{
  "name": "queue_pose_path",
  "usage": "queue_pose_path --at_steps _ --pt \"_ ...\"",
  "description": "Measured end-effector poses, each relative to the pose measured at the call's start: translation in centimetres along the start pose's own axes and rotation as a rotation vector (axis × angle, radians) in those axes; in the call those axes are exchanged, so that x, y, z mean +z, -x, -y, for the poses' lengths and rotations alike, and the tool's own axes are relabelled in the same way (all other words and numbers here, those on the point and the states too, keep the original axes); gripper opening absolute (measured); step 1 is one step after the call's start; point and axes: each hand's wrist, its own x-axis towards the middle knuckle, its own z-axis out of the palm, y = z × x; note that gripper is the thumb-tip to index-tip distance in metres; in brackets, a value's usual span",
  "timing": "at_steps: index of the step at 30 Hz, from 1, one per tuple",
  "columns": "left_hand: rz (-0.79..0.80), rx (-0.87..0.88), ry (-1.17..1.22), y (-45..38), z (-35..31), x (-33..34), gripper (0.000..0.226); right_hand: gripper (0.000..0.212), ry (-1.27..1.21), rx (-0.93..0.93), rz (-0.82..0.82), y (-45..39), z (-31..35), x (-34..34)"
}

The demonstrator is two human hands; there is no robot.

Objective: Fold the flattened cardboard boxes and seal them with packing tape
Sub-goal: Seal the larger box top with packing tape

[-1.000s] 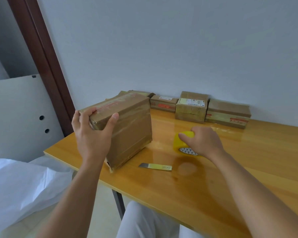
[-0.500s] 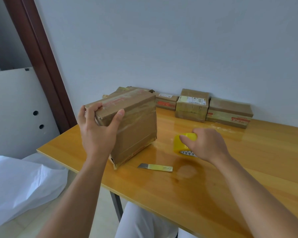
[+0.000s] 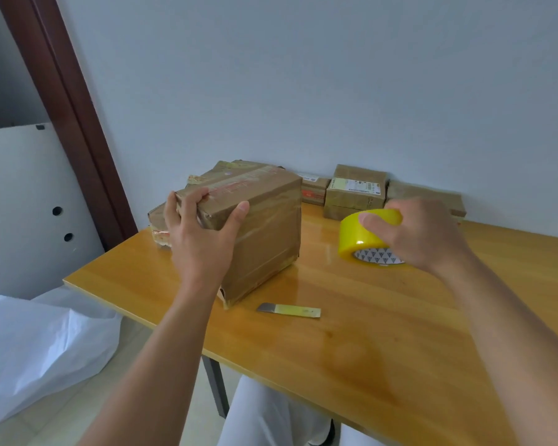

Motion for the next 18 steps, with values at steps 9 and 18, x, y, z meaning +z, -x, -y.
queue_pose_path --at_steps 9,18 --pt "0.192 0.049 0.097 2.1 -4.0 5.0 0.054 0.067 -0.087 0.068 0.045 2.2 -2.9 -8.1" --pt "0.513 0.232 0.249 5.5 -9.3 13.7 0.051 0.054 -0.376 0.154 -0.024 5.1 -6.9 -16.8"
